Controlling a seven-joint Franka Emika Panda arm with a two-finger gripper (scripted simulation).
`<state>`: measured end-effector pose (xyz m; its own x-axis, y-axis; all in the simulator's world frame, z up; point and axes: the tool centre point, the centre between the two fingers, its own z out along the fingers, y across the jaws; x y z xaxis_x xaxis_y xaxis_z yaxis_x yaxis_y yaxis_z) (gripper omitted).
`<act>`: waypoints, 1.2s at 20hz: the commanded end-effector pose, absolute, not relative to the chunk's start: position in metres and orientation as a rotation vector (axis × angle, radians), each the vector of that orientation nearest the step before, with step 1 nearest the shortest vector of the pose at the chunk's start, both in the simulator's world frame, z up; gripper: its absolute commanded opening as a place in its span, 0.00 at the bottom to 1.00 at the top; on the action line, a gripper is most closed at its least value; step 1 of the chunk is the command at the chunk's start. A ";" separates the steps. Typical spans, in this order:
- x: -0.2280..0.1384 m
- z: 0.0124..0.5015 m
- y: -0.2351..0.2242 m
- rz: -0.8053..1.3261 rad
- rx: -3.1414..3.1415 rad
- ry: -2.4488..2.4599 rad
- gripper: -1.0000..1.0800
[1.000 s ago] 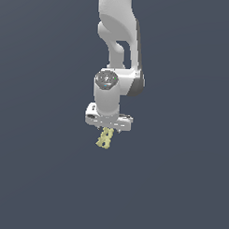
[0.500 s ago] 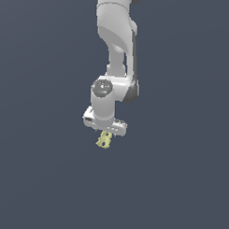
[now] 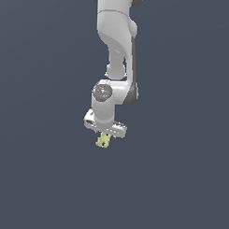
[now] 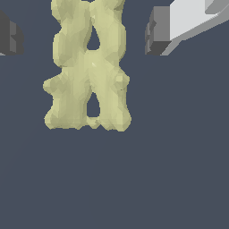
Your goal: Pick up the object and move it to a goal position.
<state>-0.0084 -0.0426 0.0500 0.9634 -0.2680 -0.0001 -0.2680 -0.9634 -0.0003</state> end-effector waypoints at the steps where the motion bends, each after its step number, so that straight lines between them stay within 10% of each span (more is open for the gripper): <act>1: -0.009 0.037 -0.043 0.001 -3.112 0.427 0.96; 9: -0.008 0.018 -0.043 0.000 -3.112 0.429 0.96; 10: -0.008 0.018 -0.043 0.000 -3.112 0.429 0.00; 24: -0.005 0.021 -0.042 -0.001 -3.112 0.430 0.00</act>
<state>-0.0068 -0.0429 0.0197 0.9624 -0.2716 0.0000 -0.2716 -0.9624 0.0000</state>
